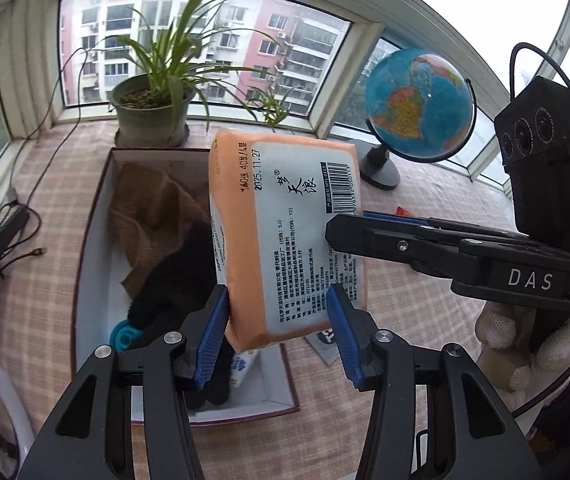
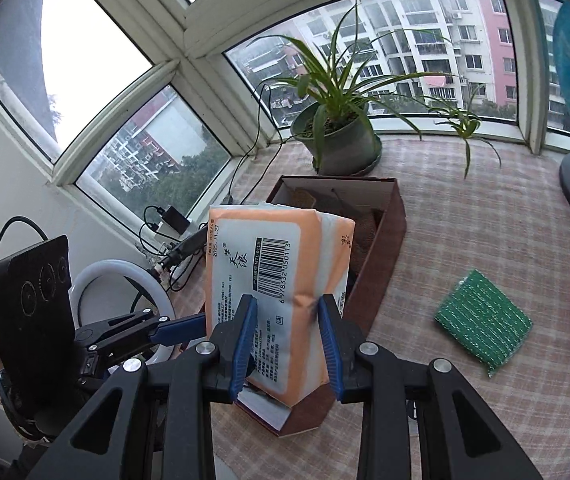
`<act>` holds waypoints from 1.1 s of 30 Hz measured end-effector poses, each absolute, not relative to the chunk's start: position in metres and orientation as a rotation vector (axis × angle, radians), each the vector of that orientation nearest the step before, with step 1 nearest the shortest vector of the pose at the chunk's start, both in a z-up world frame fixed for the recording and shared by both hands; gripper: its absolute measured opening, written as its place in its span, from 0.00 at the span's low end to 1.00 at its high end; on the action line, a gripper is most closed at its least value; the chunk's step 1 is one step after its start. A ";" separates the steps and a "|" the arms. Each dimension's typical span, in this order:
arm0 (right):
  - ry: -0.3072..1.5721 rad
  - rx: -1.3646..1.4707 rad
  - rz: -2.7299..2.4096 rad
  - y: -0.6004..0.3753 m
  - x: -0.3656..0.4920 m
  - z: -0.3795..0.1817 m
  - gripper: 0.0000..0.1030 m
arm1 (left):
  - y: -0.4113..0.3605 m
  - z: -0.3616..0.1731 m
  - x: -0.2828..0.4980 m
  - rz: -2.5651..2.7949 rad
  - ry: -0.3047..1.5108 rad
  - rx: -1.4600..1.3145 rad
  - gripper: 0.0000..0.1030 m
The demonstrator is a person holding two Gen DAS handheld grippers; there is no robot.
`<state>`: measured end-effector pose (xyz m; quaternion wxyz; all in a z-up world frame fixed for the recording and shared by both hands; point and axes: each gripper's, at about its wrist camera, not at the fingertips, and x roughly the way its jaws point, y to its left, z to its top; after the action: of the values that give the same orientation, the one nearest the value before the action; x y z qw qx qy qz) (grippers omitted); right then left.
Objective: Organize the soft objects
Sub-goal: 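Carry the tissue pack with both grippers over the white box, then lower the pack onto the glove in the box and open both grippers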
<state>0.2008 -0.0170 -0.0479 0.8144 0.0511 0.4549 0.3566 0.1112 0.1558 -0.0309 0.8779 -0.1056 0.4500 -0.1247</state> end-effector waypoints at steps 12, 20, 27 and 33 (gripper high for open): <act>1.013 0.049 0.752 0.055 0.217 -0.072 0.28 | 0.218 -0.064 0.129 -0.189 0.984 -0.298 0.46; 1.041 0.024 0.728 0.075 0.226 -0.088 0.28 | 0.230 -0.078 0.136 -0.158 1.004 -0.307 0.47; 1.069 0.024 0.717 0.081 0.232 -0.096 0.38 | 0.235 -0.081 0.142 -0.118 1.009 -0.293 0.49; 1.040 -0.003 0.706 0.082 0.230 -0.090 0.42 | 0.232 -0.082 0.141 -0.111 1.015 -0.273 0.51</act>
<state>0.2296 0.0816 -0.0901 0.8088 -0.0012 0.4866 0.3302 0.1413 0.2323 -0.0823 0.8635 -0.1304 0.4842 -0.0530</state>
